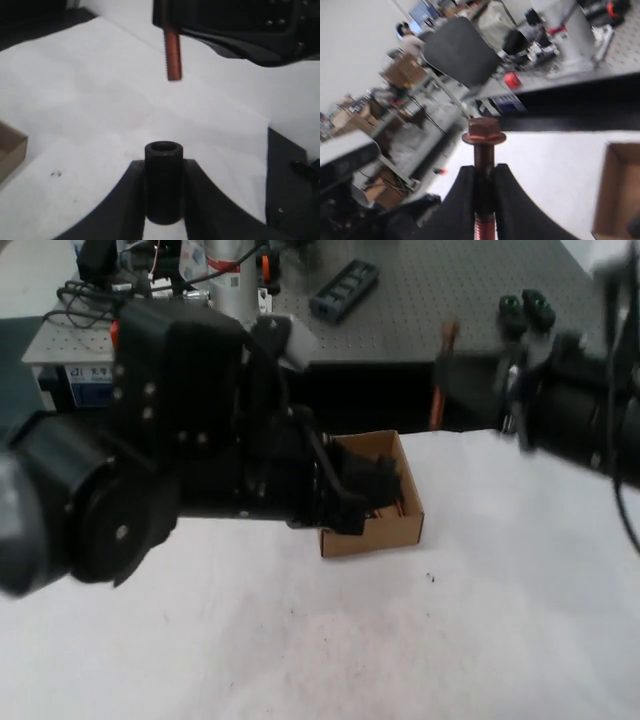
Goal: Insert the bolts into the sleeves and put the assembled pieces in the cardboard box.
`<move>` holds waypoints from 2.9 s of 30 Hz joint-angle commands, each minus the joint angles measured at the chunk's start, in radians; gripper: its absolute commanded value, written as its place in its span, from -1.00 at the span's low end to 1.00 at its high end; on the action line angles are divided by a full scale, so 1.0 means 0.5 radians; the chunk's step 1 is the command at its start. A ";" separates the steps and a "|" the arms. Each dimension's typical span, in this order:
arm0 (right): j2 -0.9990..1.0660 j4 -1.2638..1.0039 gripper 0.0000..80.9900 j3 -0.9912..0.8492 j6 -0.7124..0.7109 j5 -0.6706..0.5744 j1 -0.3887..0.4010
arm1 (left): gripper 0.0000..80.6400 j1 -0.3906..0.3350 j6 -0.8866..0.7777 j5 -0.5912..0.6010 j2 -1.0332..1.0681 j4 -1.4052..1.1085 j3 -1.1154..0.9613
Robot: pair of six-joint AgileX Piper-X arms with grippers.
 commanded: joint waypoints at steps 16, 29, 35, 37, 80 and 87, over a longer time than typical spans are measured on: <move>-0.018 -0.288 -0.92 -0.010 0.273 -0.456 0.135 | -0.99 -0.003 -0.106 0.250 -0.045 -0.246 0.002; -0.018 -0.254 -0.92 -0.010 0.268 -0.266 0.164 | -0.99 -0.003 -0.121 0.171 -0.045 -0.287 0.002; -0.018 -0.254 -0.92 -0.010 0.264 -0.262 0.164 | -0.99 -0.003 -0.182 0.033 -0.045 -0.367 0.002; -0.018 -0.254 -0.92 -0.010 0.264 -0.262 0.164 | -0.99 -0.003 -0.189 -0.010 -0.045 -0.382 0.002; -0.541 0.967 0.04 -0.010 -0.276 -0.261 -0.591 | -0.99 0.100 -0.465 -1.012 1.728 1.075 -1.954; -0.541 0.966 0.04 -0.010 -0.270 -0.261 -0.591 | -0.99 0.093 -0.706 -0.747 2.054 1.219 -2.295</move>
